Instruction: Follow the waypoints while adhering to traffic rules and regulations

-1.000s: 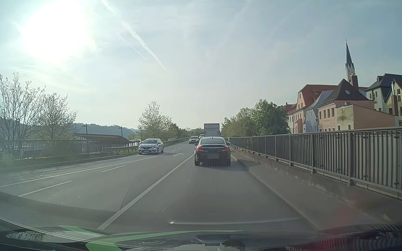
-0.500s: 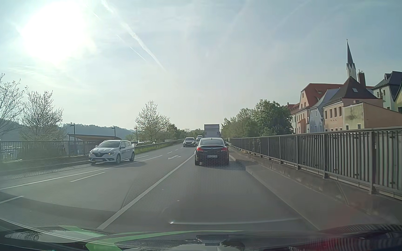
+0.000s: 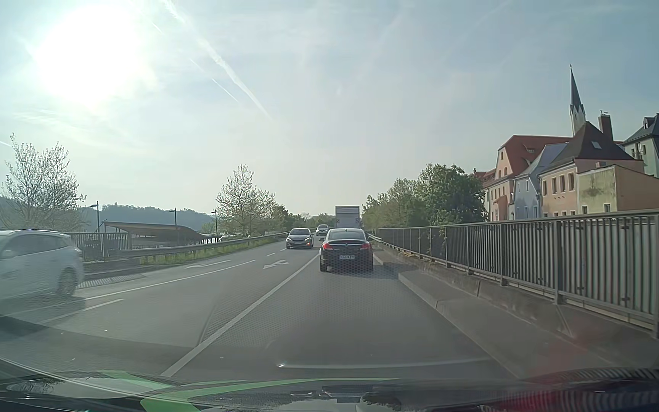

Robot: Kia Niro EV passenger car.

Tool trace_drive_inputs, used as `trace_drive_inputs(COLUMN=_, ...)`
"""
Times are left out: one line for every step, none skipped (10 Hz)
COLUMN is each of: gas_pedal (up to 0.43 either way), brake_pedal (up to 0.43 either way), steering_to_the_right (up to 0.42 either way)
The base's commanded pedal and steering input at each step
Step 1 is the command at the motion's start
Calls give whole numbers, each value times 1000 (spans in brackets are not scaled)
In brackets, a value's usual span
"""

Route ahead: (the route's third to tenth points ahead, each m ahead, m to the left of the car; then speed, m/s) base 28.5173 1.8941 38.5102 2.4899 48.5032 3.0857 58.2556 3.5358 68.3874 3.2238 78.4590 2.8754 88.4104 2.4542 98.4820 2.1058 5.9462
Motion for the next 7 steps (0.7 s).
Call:
trace_drive_inputs(gas_pedal=79, brake_pedal=0, steering_to_the_right=0)
trace_drive_inputs(gas_pedal=79, brake_pedal=0, steering_to_the_right=0)
trace_drive_inputs(gas_pedal=79, brake_pedal=0, steering_to_the_right=-1)
trace_drive_inputs(gas_pedal=87, brake_pedal=0, steering_to_the_right=-3)
trace_drive_inputs(gas_pedal=87, brake_pedal=0, steering_to_the_right=-3)
trace_drive_inputs(gas_pedal=98, brake_pedal=0, steering_to_the_right=-3)
trace_drive_inputs(gas_pedal=98, brake_pedal=0, steering_to_the_right=-3)
